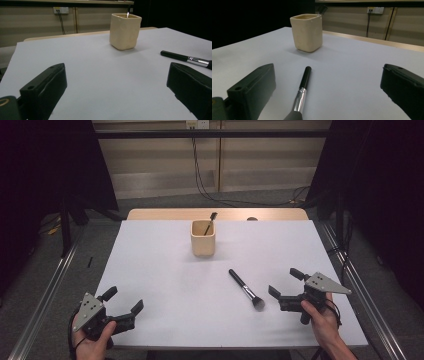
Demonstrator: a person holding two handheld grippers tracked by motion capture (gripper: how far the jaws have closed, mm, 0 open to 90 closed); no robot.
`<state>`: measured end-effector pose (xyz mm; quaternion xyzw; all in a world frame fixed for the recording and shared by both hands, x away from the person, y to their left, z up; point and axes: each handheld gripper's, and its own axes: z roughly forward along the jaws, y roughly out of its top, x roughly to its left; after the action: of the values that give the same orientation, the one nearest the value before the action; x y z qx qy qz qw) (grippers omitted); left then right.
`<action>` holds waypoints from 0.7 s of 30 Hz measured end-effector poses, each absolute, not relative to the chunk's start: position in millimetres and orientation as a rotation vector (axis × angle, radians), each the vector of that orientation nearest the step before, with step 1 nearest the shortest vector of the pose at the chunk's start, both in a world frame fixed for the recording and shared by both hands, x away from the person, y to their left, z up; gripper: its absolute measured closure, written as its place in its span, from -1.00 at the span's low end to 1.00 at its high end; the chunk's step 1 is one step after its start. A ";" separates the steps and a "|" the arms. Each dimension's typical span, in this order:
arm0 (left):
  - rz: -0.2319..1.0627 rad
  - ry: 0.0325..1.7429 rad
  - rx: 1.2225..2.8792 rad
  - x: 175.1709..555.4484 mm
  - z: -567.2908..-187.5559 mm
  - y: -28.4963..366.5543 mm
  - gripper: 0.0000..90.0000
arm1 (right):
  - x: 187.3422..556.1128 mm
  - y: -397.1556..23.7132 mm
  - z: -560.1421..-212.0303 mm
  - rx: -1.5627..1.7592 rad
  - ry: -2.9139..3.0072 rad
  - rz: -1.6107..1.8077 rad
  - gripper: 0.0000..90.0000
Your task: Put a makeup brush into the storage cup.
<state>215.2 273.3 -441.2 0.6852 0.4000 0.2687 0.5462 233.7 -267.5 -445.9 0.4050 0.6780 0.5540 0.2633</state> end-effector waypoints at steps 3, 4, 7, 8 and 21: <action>0.647 0.947 1.628 215.4 -440.7 273.9 -0.94 | 239.4 -263.8 -444.3 1.083 1.847 1.494 -1.00; 0.647 0.953 1.627 215.7 -440.8 274.0 -0.94 | 241.2 -262.3 -443.5 1.086 1.854 1.500 -1.00; 0.652 0.952 1.623 216.2 -440.4 273.9 -0.94 | 245.4 -258.5 -442.3 1.067 1.875 1.486 -1.00; 0.651 0.950 1.625 216.2 -440.4 274.0 -0.94 | 246.7 -257.6 -442.1 1.067 1.876 1.485 -1.00; 0.657 0.950 1.625 216.3 -440.0 274.4 -0.94 | 265.9 -251.5 -433.6 1.073 1.918 1.483 -1.00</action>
<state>216.3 274.4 -440.0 0.6845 0.4002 0.2765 0.5429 265.9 -251.5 -433.6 0.3926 0.7019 0.5425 0.2427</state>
